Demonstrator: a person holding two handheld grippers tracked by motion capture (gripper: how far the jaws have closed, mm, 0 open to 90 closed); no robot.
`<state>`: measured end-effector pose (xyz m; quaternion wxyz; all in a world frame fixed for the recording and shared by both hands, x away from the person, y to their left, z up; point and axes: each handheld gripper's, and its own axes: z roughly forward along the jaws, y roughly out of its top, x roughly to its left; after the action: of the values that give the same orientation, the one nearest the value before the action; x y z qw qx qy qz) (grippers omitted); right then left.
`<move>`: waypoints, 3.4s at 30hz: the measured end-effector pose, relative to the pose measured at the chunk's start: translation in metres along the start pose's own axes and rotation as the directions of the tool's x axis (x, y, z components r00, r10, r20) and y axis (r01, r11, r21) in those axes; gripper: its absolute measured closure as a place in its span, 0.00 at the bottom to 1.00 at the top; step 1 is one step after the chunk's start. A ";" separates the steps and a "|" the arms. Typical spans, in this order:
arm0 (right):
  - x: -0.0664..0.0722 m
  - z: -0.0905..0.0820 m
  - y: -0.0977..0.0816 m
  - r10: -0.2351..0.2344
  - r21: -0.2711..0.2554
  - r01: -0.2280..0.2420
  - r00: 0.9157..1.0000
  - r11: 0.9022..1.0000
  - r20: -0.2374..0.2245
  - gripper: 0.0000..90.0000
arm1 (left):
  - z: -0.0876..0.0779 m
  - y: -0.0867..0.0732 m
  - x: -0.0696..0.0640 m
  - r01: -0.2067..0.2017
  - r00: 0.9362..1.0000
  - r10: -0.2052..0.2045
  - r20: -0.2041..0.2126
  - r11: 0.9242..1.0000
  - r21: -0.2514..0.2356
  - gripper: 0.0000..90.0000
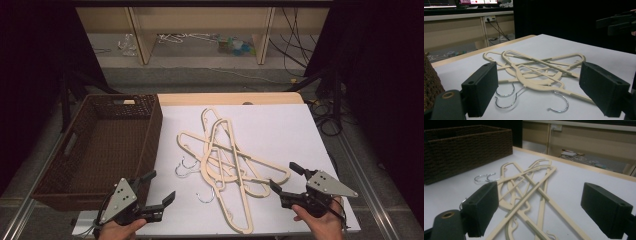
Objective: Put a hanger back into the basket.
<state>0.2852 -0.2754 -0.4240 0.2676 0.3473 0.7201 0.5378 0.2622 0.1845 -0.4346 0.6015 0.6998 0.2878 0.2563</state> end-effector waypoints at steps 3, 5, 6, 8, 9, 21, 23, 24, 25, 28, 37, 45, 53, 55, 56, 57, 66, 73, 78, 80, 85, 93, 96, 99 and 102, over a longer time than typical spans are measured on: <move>0.001 0.002 -0.001 0.002 0.018 -0.001 1.000 1.000 -0.010 0.17 | 0.000 0.000 0.000 0.002 1.000 -0.002 -0.001 1.000 -0.001 0.17; 0.002 0.002 -0.001 -0.001 0.034 0.001 1.000 0.999 -0.005 0.17 | 0.000 0.000 -0.001 0.007 1.000 -0.007 0.000 1.000 -0.001 0.17; 0.002 0.002 -0.001 -0.002 0.042 0.002 1.000 0.999 -0.004 0.18 | 0.000 0.000 0.000 0.004 1.000 -0.004 0.000 1.000 0.000 0.17; 0.002 0.004 -0.002 0.004 0.071 -0.003 1.000 0.997 -0.005 0.18 | 0.000 0.000 0.000 -0.008 1.000 0.008 0.002 1.000 0.002 0.17; 0.003 0.003 -0.002 0.008 0.092 -0.008 1.000 0.996 -0.004 0.18 | 0.000 0.000 0.000 -0.009 1.000 0.009 0.001 1.000 0.003 0.17; 0.021 0.022 -0.007 -0.008 0.246 0.031 0.996 0.969 -0.094 0.20 | 0.001 0.000 0.000 -0.019 1.000 0.019 0.005 1.000 0.005 0.17; 0.023 0.025 -0.008 -0.013 0.268 0.039 0.995 0.963 -0.098 0.20 | 0.001 0.000 0.000 -0.020 1.000 0.020 0.005 1.000 0.007 0.17; 0.023 0.025 -0.008 -0.013 0.268 0.039 0.995 0.963 -0.098 0.20 | 0.001 0.000 0.000 -0.020 1.000 0.020 0.005 1.000 0.007 0.17; 0.025 0.029 -0.009 -0.014 0.303 0.047 0.994 0.952 -0.109 0.22 | 0.002 -0.001 0.000 -0.013 1.000 0.014 0.011 1.000 -0.001 0.17; 0.029 0.036 -0.012 -0.015 0.364 0.064 0.991 0.929 -0.136 0.24 | 0.001 -0.001 -0.001 -0.020 1.000 0.020 0.006 1.000 0.010 0.17; 0.047 0.057 -0.018 -0.005 0.534 0.116 0.979 0.837 -0.205 0.34 | 0.002 -0.002 -0.001 -0.022 1.000 0.022 0.010 1.000 0.019 0.17; 0.059 0.079 -0.022 0.018 0.652 0.150 0.970 0.743 -0.243 0.45 | 0.002 -0.002 -0.003 -0.029 0.999 0.029 0.014 0.999 0.018 0.17; 0.063 0.092 -0.019 0.006 0.695 0.175 0.968 0.697 -0.250 0.49 | 0.002 -0.002 -0.003 -0.031 0.999 0.031 0.018 0.999 0.019 0.17; 0.064 0.093 -0.018 -0.006 0.703 0.182 0.969 0.688 -0.246 0.53 | 0.002 -0.002 -0.003 -0.032 0.999 0.031 0.019 0.999 0.019 0.17; 0.066 0.094 -0.017 -0.024 0.712 0.190 0.971 0.676 -0.236 0.55 | 0.002 -0.002 -0.003 -0.031 0.999 0.031 0.019 0.999 0.019 0.17; 0.066 0.095 -0.017 -0.032 0.711 0.196 0.971 0.675 -0.237 0.55 | 0.003 -0.002 -0.003 -0.032 0.999 0.032 0.019 0.999 0.018 0.17; 0.069 0.105 -0.011 -0.062 0.749 0.238 0.965 0.618 -0.255 0.61 | 0.003 -0.002 -0.004 -0.023 1.000 0.023 0.022 1.000 0.020 0.17; 0.061 0.103 -0.010 -0.053 0.748 0.230 0.966 0.623 -0.253 0.75 | 0.002 -0.001 -0.003 -0.029 0.999 0.029 0.021 0.999 0.015 0.17; 0.054 0.102 -0.010 -0.021 0.751 0.208 0.968 0.627 -0.251 0.83 | 0.002 -0.001 -0.003 -0.027 0.999 0.027 0.023 0.999 0.016 0.17; 0.050 0.100 -0.009 -0.035 0.756 0.235 0.962 0.612 -0.270 0.86 | 0.002 -0.001 -0.004 -0.012 1.000 0.012 0.022 1.000 0.016 0.17; 0.043 0.096 -0.008 -0.067 0.772 0.289 0.950 0.566 -0.307 0.88 | 0.002 -0.001 -0.003 -0.033 0.999 0.033 0.023 0.999 0.019 0.17; 0.044 0.098 -0.007 -0.092 0.772 0.332 0.936 0.542 -0.339 0.87 | 0.008 -0.004 -0.011 -0.064 0.997 0.061 0.049 0.997 0.052 0.18; 0.046 0.099 -0.006 -0.102 0.776 0.342 0.934 0.530 -0.342 0.88 | 0.010 -0.006 -0.014 -0.087 0.994 0.082 0.066 0.993 0.075 0.18; 0.046 0.098 -0.002 -0.119 0.778 0.358 0.930 0.517 -0.349 0.89 | 0.012 -0.008 -0.016 -0.106 0.992 0.097 0.083 0.989 0.101 0.18; 0.043 0.095 0.004 -0.126 0.769 0.372 0.924 0.519 -0.362 0.89 | 0.019 -0.014 -0.019 -0.150 0.985 0.131 0.114 0.974 0.171 0.18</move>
<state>0.3315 -0.1852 -0.4470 0.0510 0.2499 0.9577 0.1330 0.2605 0.1590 -0.4512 0.5306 0.7817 0.2282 0.2352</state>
